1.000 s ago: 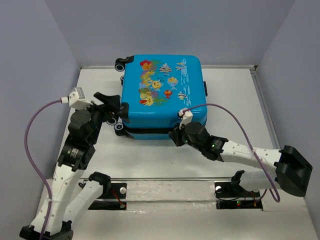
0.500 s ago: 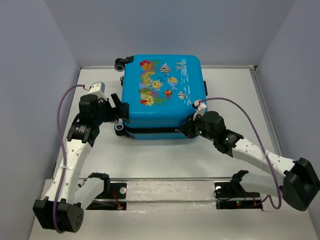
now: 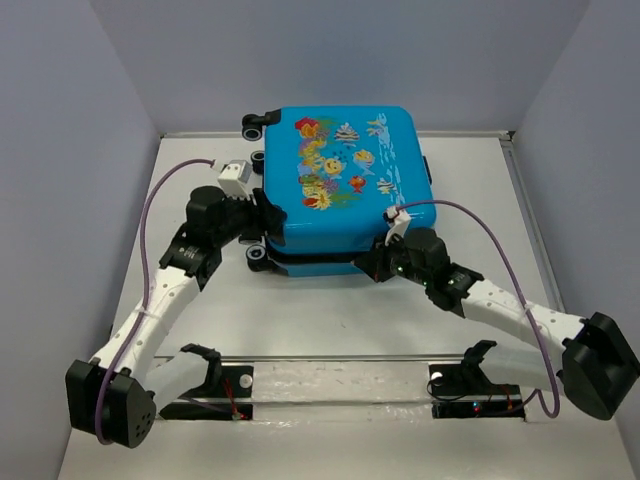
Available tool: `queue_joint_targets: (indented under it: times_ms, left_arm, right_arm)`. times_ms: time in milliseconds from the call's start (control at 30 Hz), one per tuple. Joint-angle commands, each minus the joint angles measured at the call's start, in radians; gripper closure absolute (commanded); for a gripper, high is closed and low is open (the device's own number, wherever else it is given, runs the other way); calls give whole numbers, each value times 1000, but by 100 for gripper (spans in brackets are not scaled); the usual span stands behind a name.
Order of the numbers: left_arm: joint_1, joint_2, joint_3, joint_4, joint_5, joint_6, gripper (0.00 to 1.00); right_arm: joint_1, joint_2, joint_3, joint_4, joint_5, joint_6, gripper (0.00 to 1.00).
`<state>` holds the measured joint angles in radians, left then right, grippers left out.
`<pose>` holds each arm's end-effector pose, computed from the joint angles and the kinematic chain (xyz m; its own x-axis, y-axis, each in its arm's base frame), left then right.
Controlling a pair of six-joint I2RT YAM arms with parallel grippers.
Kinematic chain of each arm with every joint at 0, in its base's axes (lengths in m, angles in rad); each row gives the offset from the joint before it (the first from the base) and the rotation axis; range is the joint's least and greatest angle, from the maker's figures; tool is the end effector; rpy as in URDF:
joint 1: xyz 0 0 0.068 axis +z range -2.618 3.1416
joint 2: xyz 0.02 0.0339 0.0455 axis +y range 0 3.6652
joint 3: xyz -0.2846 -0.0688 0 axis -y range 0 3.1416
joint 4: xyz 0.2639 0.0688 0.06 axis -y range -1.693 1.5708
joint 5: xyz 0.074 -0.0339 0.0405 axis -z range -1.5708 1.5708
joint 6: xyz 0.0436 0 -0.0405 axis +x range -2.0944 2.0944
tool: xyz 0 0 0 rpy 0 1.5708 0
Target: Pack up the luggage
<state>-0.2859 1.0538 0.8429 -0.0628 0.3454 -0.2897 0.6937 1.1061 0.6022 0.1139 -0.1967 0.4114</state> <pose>0.2459 -0.0877 0.3332 -0.4137 -0.1586 -0.8965 0.4799 0.7988 -0.3627 0.1949 0.1731 0.2486 -0.5743 0.0325 -0.8180 -0.5852 0.6824 0.4380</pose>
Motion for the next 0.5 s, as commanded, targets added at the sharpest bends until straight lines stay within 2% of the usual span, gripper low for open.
queue_joint_targets:
  times_ms: [0,100,133,233,300,367,467]
  left_arm:
    - [-169,130,-119,55,236,-92,45]
    - [-209,158,-110,139,248,-137,51]
    - [-267,179,-82,152,242,-161,51]
    - [-358,221,-15,210,242,-212,53]
    - [-363,210,8,236,276,-239,55]
    - [-361,180,48,200,270,-240,67]
    - [-354,77,84,82,210,-192,62]
  right_arm:
    - [163,81,-10,145,1,78,93]
    - [219,156,17,205,29,104,93]
    - [239,182,33,222,34,118,93]
    - [298,300,152,256,46,110,93]
    - [334,391,273,219,83,83,93]
    - [345,440,307,283,71,96,93]
    - [354,488,334,361,8,109,93]
